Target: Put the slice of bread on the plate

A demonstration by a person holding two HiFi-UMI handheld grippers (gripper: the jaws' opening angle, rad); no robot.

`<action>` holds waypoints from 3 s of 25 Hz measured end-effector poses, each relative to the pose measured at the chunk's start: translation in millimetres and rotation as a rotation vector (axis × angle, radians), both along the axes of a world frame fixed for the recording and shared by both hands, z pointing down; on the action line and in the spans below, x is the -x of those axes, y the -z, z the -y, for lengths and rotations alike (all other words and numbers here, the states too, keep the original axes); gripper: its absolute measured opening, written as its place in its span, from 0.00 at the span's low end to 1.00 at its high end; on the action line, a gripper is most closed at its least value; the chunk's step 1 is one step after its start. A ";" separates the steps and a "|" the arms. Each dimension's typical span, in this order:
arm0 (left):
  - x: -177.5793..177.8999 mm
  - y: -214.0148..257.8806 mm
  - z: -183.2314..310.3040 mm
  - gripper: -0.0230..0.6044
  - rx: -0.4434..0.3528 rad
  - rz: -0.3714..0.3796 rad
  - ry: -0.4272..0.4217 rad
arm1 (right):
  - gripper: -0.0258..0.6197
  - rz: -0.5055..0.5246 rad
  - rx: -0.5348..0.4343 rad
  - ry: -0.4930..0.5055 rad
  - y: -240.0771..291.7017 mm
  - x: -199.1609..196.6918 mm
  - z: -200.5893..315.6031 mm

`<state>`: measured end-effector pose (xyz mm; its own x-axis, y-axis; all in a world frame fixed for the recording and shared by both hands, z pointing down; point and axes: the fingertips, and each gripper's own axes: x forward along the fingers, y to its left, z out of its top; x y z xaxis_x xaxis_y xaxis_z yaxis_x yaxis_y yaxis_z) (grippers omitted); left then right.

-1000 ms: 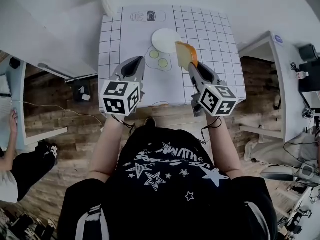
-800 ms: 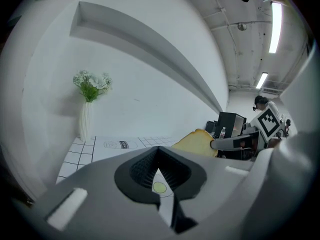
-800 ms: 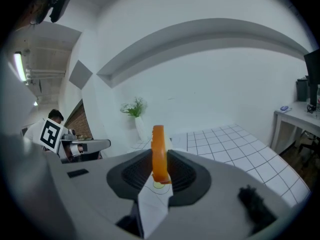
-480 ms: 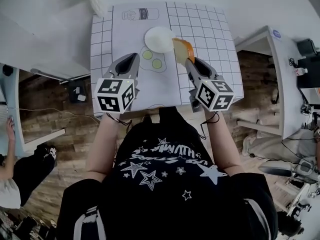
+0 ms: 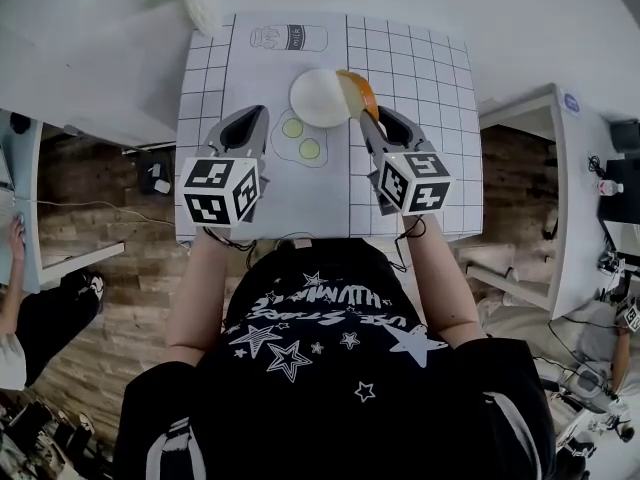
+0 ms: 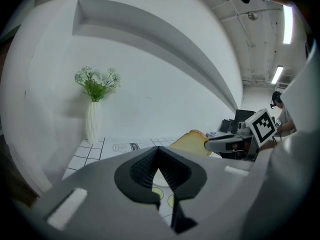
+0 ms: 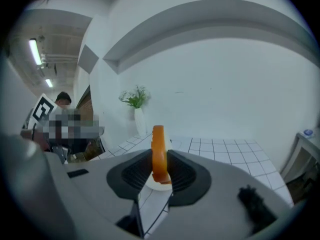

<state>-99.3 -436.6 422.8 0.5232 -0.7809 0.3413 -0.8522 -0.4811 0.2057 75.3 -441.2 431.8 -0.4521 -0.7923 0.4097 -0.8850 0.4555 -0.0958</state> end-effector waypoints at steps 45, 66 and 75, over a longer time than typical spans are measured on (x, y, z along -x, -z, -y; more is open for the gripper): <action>-8.0 -37.5 18.1 0.05 0.096 -0.004 0.051 | 0.23 -0.788 -0.169 0.683 -145.1 61.5 8.3; 14.8 -15.3 -22.2 0.05 0.030 -0.031 -0.002 | 0.25 -0.529 -0.171 0.370 -69.4 50.6 -11.3; 8.8 -12.0 -62.1 0.05 -0.003 -0.028 -0.125 | 0.13 -0.242 -0.201 0.139 -9.4 55.0 -56.4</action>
